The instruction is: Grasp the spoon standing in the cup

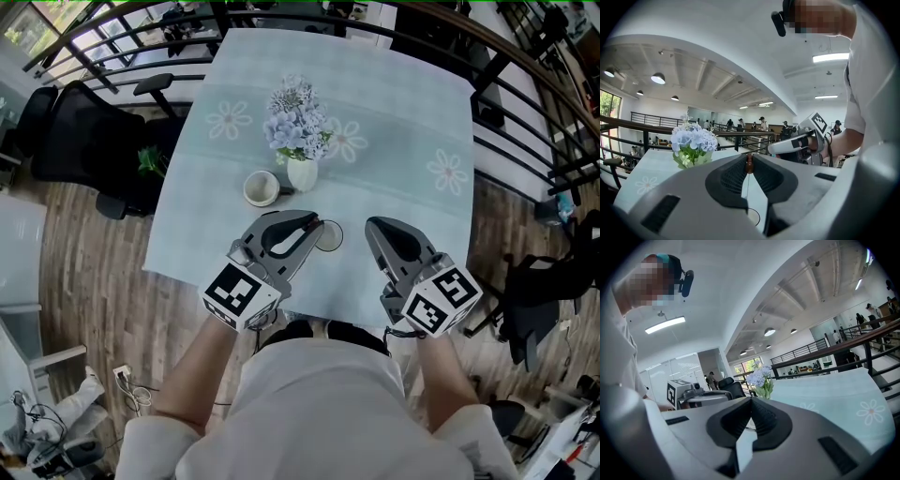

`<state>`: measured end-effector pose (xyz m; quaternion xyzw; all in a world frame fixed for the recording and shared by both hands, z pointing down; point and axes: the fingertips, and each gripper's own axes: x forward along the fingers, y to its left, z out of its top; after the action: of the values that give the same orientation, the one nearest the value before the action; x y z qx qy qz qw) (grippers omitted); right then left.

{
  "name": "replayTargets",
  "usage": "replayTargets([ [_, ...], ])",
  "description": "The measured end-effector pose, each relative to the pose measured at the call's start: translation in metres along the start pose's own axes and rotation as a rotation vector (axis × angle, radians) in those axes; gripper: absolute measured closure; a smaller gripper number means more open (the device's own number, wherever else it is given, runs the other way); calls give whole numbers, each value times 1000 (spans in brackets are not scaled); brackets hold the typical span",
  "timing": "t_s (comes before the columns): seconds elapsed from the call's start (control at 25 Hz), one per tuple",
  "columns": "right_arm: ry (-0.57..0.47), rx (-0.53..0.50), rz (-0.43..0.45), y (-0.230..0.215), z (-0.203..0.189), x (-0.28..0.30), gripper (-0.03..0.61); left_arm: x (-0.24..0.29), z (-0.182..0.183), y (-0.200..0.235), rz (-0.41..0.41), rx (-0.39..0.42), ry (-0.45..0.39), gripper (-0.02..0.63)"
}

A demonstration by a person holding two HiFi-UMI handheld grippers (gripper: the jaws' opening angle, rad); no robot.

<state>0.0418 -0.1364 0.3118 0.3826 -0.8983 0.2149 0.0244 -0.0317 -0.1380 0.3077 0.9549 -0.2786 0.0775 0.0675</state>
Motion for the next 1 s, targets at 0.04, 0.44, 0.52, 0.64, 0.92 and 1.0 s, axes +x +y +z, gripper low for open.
replayTargets([
  [0.04,1,0,1,0,0,0,557,0,-1,1,2,-1,1,558],
  [0.44,13,-6,26,1,-4,5,557,2,-5,3,9,-17,7,558],
  [0.52,17,-4,29,1,-5,6,557,3,-5,3,11,-18,7,558],
  [0.64,23,-3,31,-1,-6,7,558,4,-7,4,13,-20,8,558],
  [0.92,34,-6,37,-4,-8,8,558,8,-11,6,14,-29,13,558],
  [1.0,37,-6,38,-5,-9,8,557,10,-11,6,13,-29,14,558],
])
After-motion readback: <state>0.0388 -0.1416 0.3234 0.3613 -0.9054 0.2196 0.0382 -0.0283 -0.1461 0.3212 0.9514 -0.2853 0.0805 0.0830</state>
